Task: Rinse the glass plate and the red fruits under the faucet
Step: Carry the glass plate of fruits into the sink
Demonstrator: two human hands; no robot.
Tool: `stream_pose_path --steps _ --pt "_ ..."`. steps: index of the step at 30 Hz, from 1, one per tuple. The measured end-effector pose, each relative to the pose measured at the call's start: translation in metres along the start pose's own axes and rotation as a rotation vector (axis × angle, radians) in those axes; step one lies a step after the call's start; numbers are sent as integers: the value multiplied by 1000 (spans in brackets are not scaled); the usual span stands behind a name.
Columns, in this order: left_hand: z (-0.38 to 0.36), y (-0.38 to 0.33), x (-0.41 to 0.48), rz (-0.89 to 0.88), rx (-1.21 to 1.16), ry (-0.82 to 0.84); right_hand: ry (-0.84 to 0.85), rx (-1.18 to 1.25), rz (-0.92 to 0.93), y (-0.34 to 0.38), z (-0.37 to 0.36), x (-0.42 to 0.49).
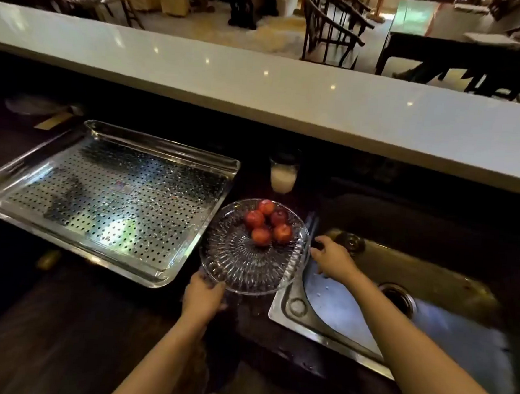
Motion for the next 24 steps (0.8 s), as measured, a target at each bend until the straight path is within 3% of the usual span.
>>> stream_pose_path --steps 8,14,24 --pt "3 -4 13 -3 -106 -91 -68 199 40 1 -7 6" --pt "2 1 22 21 -112 -80 -50 282 -1 -1 -15 15" --pt "-4 3 25 36 -205 11 -160 442 3 -13 -9 11"
Point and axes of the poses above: each hand's wrist, its own x-axis towards the middle knuckle, its own z-axis out of the back of the hand, y = z × x, the point moved 9 cm from there along x, towards the middle knuckle, and after that the axes turned 11 degrees about x, right-handed, at the moved point
